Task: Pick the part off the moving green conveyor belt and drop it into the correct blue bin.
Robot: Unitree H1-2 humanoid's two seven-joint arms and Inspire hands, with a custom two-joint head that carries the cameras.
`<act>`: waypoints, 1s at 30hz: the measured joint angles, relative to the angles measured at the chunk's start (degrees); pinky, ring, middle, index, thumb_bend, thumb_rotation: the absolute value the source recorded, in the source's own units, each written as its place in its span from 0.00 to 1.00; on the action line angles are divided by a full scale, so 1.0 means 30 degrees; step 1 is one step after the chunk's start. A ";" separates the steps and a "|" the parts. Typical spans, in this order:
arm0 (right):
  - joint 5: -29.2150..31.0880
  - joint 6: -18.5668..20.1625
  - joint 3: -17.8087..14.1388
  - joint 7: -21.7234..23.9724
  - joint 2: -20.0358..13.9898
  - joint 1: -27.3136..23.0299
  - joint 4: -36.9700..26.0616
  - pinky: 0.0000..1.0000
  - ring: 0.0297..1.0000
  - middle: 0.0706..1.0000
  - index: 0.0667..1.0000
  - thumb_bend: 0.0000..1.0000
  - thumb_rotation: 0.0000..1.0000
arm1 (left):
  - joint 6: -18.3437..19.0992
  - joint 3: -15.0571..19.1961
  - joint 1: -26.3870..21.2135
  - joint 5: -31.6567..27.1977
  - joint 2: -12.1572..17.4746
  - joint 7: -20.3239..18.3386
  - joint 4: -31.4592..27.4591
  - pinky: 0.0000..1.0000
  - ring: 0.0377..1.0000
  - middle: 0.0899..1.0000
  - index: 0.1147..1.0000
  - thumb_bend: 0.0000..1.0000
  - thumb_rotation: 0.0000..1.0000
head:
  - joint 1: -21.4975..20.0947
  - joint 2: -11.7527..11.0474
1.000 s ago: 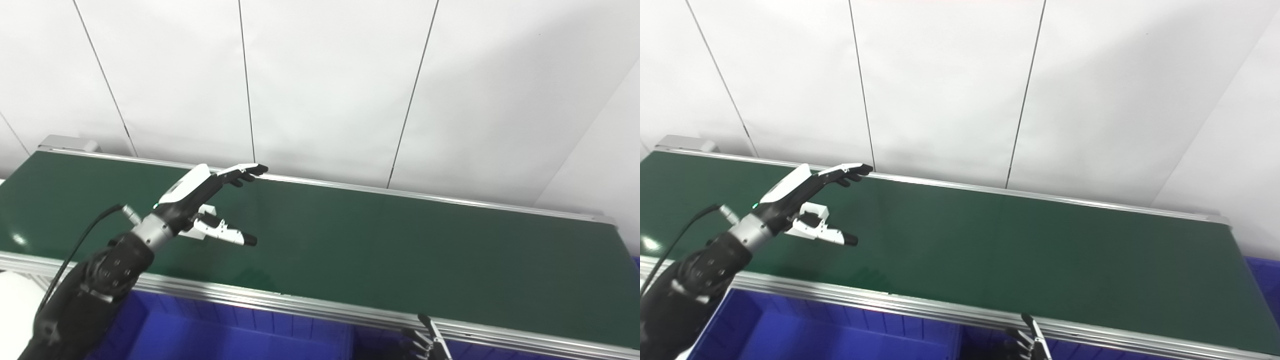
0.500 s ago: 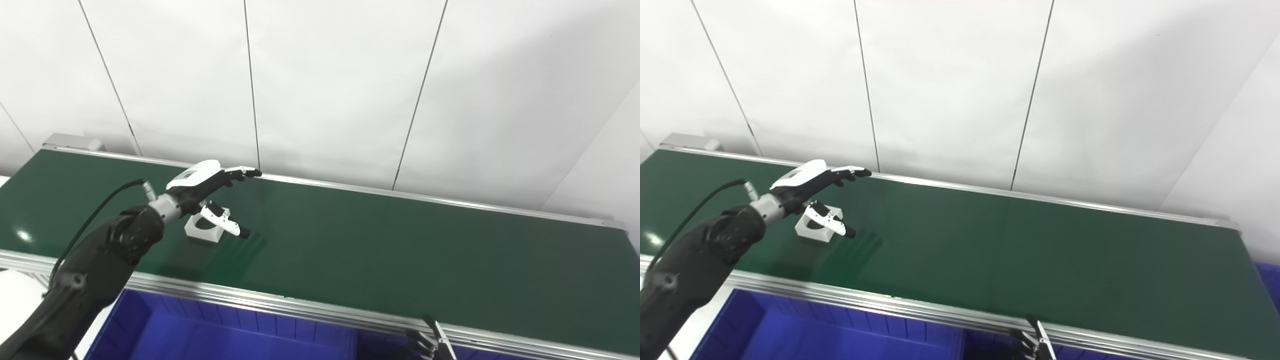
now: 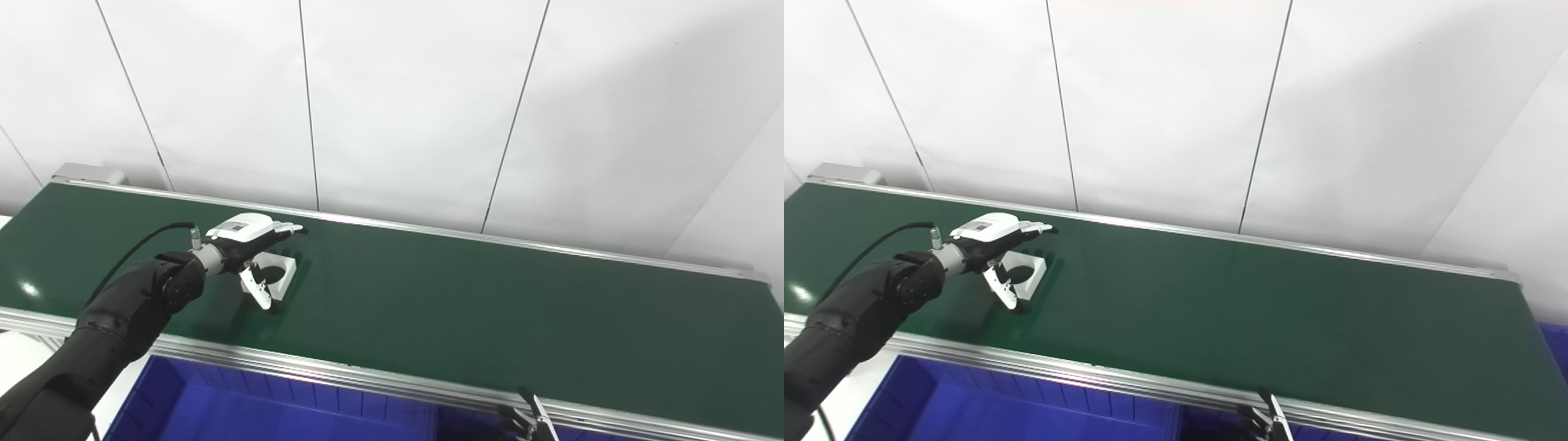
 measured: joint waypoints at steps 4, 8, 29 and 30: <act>0.0061 0.0000 0.0009 -0.0034 -0.0006 0.0048 -0.0052 0.66 0.75 0.78 0.94 0.67 0.58 | 0.0164 -0.0265 -0.0139 0.0081 0.0000 0.0000 0.0403 0.99 0.98 0.97 0.94 1.00 0.16 | -0.0029 0.0117; 0.0073 0.0000 0.0056 -0.0038 -0.0052 0.0081 -0.0185 0.65 0.74 0.77 0.93 0.66 0.58 | 0.0370 -0.0328 -0.0138 -0.0103 -0.0038 -0.0127 0.0437 0.97 0.98 0.96 0.94 0.92 0.10 | -0.0146 0.0205; -0.0045 0.0000 0.0261 -0.0488 -0.0030 0.0481 -0.0651 0.65 0.74 0.77 0.93 0.67 0.60 | -0.2647 0.0143 -0.0845 -0.3367 -0.1666 0.2877 0.4188 0.48 0.50 0.47 0.41 0.51 0.00 | -0.0293 0.0557; -0.0049 -0.0001 0.0264 -0.0487 -0.0006 0.0472 -0.0650 0.66 0.75 0.77 0.93 0.68 0.60 | -0.2666 0.0140 -0.0846 -0.3533 -0.1677 0.2796 0.4181 0.47 0.48 0.46 0.42 0.51 0.00 | -0.0293 0.0557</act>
